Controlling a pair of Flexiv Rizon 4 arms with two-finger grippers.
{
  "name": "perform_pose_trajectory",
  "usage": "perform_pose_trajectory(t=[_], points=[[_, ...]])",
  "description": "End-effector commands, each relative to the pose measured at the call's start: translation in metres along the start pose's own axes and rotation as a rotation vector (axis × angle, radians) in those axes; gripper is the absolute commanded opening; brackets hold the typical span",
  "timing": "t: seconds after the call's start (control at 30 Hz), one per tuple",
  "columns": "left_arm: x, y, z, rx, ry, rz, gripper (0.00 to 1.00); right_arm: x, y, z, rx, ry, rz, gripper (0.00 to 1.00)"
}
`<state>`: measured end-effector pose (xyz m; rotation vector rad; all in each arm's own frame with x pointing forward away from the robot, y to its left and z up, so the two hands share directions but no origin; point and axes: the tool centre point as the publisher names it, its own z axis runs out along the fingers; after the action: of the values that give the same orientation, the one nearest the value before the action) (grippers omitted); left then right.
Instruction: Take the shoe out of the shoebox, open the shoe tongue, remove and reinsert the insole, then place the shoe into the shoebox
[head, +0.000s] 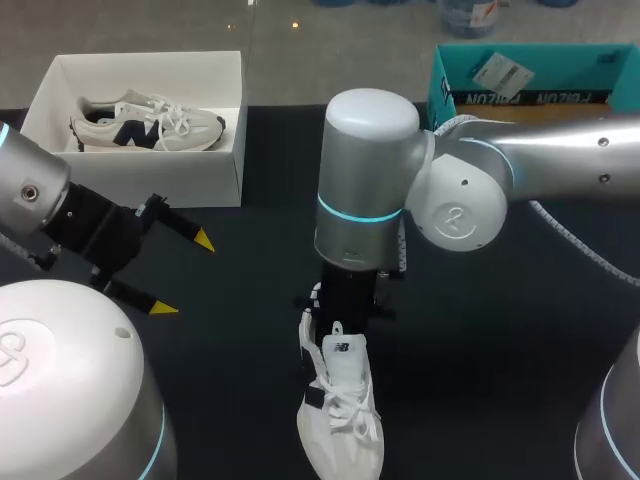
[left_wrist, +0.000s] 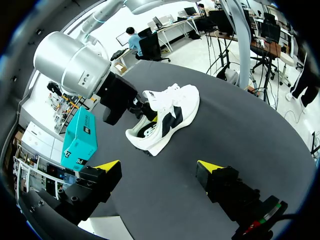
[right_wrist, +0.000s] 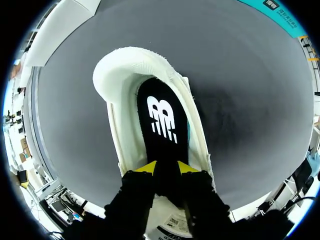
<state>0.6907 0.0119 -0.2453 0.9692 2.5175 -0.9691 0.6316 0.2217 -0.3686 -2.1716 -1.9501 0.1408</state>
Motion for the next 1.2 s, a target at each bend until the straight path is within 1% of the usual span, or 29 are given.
perform_pose_trajectory(t=[0.03,0.33,0.47,0.5,0.57,0.67,0.77,0.9,0.97,1.1,1.2], points=[[0.0,-0.001,0.0,-0.002,0.002,0.0,1.0,0.005,0.0,0.006,0.008,0.0,0.0,0.44],[0.0,-0.001,0.0,-0.002,0.002,0.0,1.0,0.009,0.0,0.009,0.017,0.002,-0.006,0.44],[0.0,-0.001,0.0,-0.002,0.002,0.0,1.0,0.01,0.001,0.011,0.022,0.005,-0.007,0.47],[0.0,-0.001,0.0,-0.002,0.002,0.0,1.0,0.01,0.001,0.011,0.024,0.007,-0.007,0.49],[0.0,-0.001,0.0,-0.002,0.002,0.0,1.0,0.01,0.001,0.011,0.026,0.009,-0.008,0.63],[0.0,-0.001,0.0,-0.002,0.002,0.0,1.0,0.011,0.001,0.01,0.025,0.007,-0.008,0.64],[0.0,-0.001,0.0,-0.002,0.002,0.0,1.0,0.011,0.001,0.008,0.021,0.003,-0.007,0.68],[0.0,-0.001,0.0,-0.002,0.002,0.0,1.0,0.01,0.0,0.005,0.016,0.001,-0.005,0.8],[0.0,-0.001,0.0,-0.002,0.002,0.0,1.0,0.01,0.0,0.004,0.014,-0.001,-0.005,0.82],[0.0,-0.001,0.0,-0.002,0.002,0.0,1.0,0.011,0.001,0.002,0.01,-0.008,-0.008,0.83],[0.0,-0.001,0.0,-0.002,0.002,0.0,1.0,0.012,0.001,-0.002,0.006,-0.017,-0.013,0.9]])
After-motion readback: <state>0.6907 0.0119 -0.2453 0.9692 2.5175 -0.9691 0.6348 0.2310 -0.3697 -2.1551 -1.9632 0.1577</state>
